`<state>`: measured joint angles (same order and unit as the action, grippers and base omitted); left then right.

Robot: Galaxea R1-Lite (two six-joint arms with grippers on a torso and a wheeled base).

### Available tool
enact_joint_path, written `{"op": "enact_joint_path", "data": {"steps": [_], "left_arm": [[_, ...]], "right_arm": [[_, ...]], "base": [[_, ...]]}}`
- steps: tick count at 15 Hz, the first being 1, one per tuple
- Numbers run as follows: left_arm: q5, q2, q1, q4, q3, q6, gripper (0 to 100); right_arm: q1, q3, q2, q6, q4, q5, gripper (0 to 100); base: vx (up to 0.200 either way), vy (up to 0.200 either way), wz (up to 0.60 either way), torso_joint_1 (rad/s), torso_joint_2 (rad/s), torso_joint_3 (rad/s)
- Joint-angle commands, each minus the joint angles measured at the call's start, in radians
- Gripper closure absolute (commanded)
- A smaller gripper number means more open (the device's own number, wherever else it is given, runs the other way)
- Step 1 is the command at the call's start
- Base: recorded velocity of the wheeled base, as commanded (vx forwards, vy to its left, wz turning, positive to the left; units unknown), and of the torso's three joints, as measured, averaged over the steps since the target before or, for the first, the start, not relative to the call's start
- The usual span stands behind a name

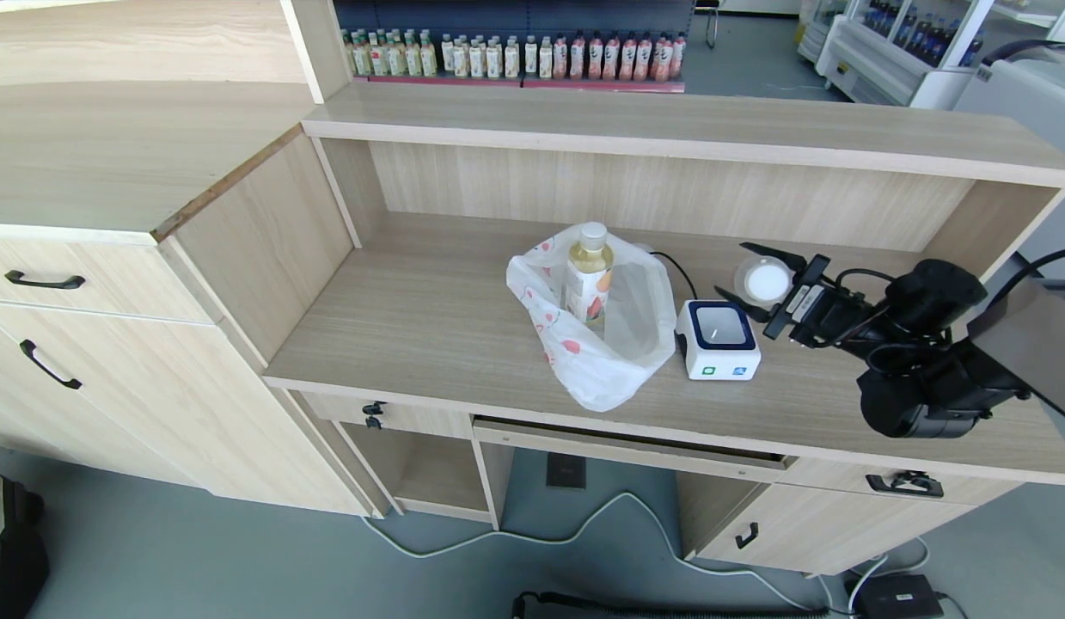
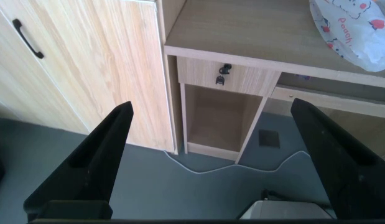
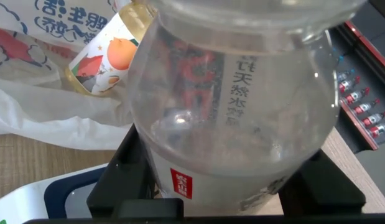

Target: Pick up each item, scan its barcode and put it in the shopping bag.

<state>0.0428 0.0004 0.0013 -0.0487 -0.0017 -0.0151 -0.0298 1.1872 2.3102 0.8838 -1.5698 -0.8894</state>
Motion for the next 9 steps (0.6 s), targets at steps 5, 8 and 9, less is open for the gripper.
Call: {"op": "enact_joint_path", "data": {"steps": [5, 8, 9], "left_arm": [[0.000, 0.000, 0.000, 0.000, 0.000, 0.000, 0], [0.000, 0.000, 0.000, 0.000, 0.000, 0.000, 0], [0.000, 0.000, 0.000, 0.000, 0.000, 0.000, 0]], "right_arm": [[0.011, 0.025, 0.040, 0.001, -0.001, -0.025, 100], [0.011, 0.022, 0.049, 0.004, -0.001, -0.028, 100], [0.011, 0.025, 0.057, 0.006, -0.001, -0.028, 100]], "base": [[0.000, 0.000, 0.00, 0.000, 0.00, 0.000], [0.000, 0.000, 0.00, 0.000, 0.00, 0.000], [0.000, 0.000, 0.00, 0.000, 0.00, 0.000]]}}
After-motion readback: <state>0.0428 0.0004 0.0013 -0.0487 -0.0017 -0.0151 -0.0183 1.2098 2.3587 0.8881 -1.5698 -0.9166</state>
